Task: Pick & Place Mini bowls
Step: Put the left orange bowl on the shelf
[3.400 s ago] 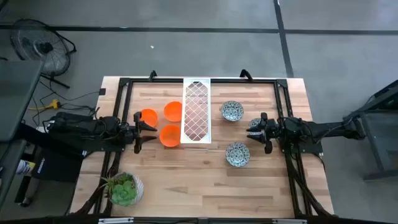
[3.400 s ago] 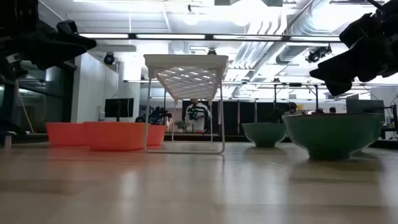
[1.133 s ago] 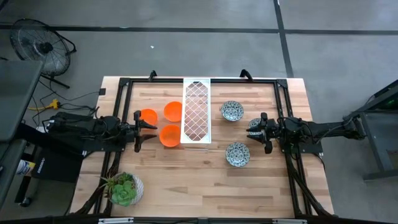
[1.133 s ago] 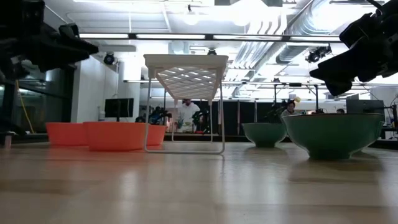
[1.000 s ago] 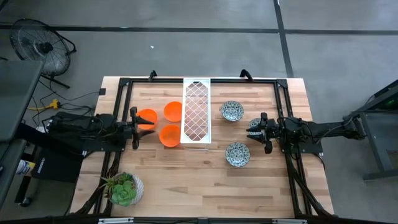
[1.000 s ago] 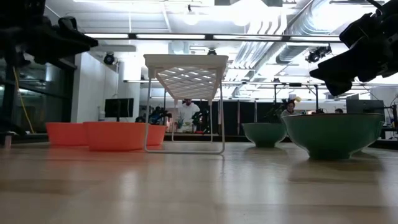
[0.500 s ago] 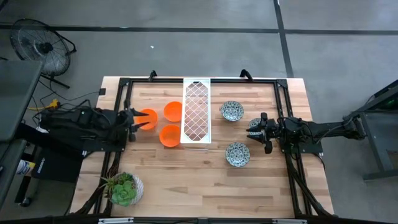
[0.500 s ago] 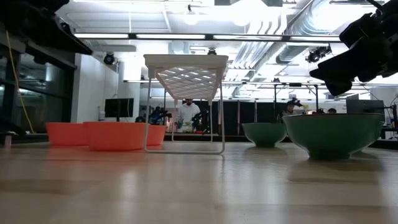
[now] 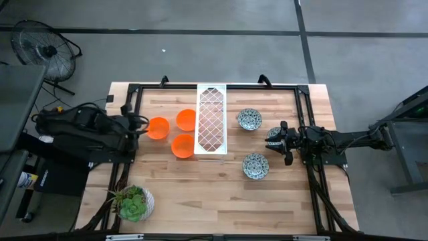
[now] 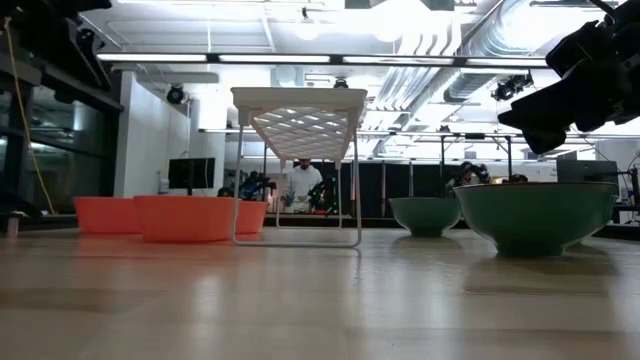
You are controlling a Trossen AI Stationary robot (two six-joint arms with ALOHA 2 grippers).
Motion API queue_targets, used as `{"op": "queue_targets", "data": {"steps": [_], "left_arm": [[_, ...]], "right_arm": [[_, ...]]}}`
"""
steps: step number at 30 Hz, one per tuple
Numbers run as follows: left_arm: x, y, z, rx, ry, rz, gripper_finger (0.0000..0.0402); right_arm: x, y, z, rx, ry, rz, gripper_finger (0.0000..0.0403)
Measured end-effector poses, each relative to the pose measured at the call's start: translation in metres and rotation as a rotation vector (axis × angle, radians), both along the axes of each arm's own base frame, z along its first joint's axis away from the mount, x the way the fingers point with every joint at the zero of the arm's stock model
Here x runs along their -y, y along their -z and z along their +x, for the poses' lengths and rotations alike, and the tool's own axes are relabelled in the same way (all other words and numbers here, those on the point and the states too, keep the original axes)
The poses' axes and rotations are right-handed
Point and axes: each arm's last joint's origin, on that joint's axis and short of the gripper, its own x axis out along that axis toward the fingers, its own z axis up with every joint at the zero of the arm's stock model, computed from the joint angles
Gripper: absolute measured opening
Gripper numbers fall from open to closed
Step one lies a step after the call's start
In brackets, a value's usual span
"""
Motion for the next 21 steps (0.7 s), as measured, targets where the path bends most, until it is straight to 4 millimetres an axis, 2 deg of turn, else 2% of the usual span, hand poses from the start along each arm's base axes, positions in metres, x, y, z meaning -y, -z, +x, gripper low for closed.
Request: {"op": "queue_targets", "data": {"steps": [4, 8, 15, 21], "left_arm": [[-0.003, 0.004, 0.018, -0.099, -0.041, -0.04, 0.0156], [-0.015, 0.007, 0.026, -0.145, -0.074, -0.094, 0.0156], [-0.049, 0.016, 0.038, -0.228, -0.09, -0.225, 0.0156], [-0.084, 0.03, 0.042, -0.327, -0.182, -0.297, 0.0156]], "right_arm": [[0.0, 0.0, 0.0, 0.0, 0.0, 0.0, 0.0122], [0.0, 0.0, 0.0, -0.001, 0.0, 0.0, 0.0122], [0.0, 0.0, 0.0, 0.0, 0.0, 0.0, 0.0122], [0.0, 0.0, 0.0, 0.0, 0.0, 0.0, 0.0122]]}}
